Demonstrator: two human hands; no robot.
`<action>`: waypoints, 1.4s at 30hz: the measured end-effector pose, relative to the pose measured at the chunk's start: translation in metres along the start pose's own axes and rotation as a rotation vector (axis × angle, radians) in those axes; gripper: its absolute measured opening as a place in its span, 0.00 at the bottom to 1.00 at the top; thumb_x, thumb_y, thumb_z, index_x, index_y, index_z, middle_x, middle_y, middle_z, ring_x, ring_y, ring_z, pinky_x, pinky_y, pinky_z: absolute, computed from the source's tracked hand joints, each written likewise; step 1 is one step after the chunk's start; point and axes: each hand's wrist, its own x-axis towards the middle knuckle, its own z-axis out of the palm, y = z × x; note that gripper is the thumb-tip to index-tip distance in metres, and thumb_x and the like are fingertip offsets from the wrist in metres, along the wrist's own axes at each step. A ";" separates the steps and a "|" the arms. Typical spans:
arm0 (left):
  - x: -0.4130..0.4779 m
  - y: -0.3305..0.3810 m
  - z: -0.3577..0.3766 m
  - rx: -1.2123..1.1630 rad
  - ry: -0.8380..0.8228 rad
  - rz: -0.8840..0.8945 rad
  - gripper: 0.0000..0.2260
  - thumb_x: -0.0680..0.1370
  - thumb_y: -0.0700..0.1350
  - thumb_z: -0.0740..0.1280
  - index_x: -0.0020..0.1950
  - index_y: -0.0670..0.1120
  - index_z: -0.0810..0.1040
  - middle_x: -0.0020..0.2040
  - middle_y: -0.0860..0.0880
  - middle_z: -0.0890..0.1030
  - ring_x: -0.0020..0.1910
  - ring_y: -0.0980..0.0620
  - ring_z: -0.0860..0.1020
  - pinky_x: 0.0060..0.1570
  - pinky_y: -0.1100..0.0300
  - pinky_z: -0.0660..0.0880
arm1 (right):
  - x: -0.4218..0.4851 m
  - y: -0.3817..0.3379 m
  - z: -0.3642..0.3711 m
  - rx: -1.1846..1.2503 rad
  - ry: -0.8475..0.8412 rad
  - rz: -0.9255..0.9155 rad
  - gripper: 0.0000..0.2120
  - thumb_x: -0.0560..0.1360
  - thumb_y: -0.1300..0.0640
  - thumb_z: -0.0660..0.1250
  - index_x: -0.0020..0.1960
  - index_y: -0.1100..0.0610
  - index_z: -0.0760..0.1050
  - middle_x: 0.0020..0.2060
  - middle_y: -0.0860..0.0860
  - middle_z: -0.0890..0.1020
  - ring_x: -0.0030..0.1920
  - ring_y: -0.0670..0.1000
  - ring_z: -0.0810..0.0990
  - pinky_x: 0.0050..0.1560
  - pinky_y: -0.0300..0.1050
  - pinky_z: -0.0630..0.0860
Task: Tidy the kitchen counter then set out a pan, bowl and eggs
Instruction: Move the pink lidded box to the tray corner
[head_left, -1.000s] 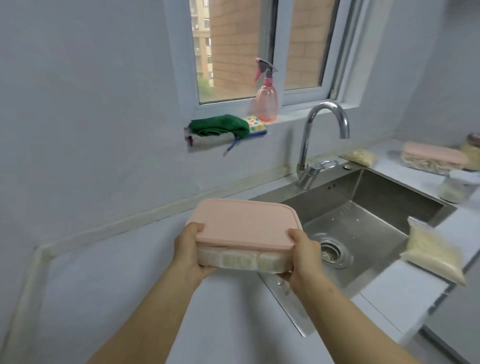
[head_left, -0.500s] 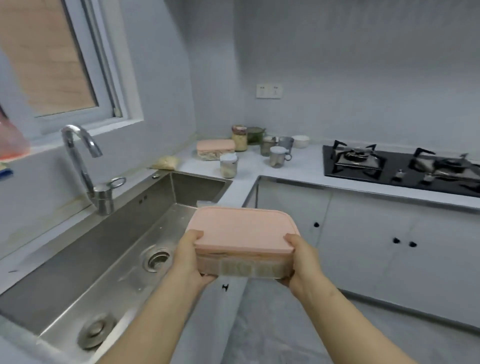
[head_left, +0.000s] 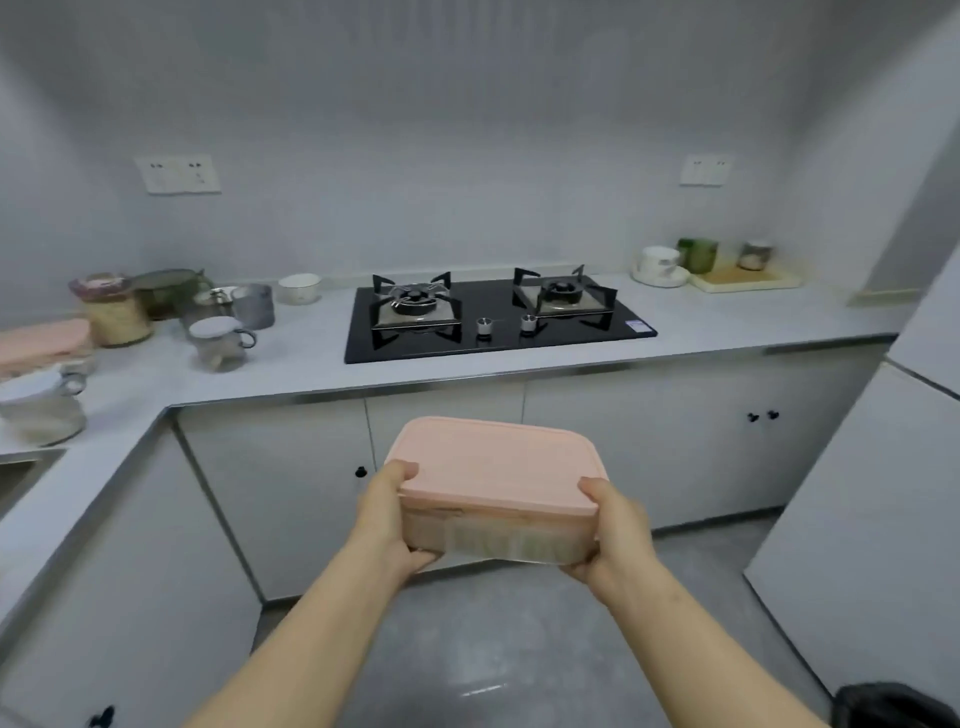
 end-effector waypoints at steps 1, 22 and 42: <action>0.008 -0.002 0.018 0.025 -0.013 -0.008 0.06 0.76 0.46 0.63 0.44 0.45 0.69 0.41 0.44 0.75 0.38 0.46 0.74 0.40 0.51 0.73 | 0.010 -0.009 -0.007 0.020 0.024 -0.003 0.17 0.76 0.59 0.63 0.64 0.59 0.67 0.53 0.59 0.75 0.40 0.56 0.76 0.35 0.48 0.74; 0.223 0.014 0.400 0.329 -0.418 -0.186 0.04 0.75 0.44 0.63 0.44 0.44 0.71 0.40 0.44 0.76 0.38 0.45 0.76 0.54 0.44 0.74 | 0.281 -0.247 -0.086 0.291 0.386 -0.210 0.14 0.75 0.59 0.63 0.60 0.58 0.69 0.51 0.59 0.77 0.40 0.57 0.77 0.46 0.58 0.76; 0.371 -0.043 0.704 0.421 -0.457 -0.213 0.03 0.75 0.41 0.65 0.46 0.43 0.73 0.45 0.41 0.76 0.43 0.41 0.77 0.50 0.41 0.74 | 0.536 -0.463 -0.204 0.248 0.343 -0.188 0.10 0.77 0.61 0.63 0.57 0.61 0.69 0.42 0.57 0.77 0.38 0.56 0.77 0.38 0.51 0.76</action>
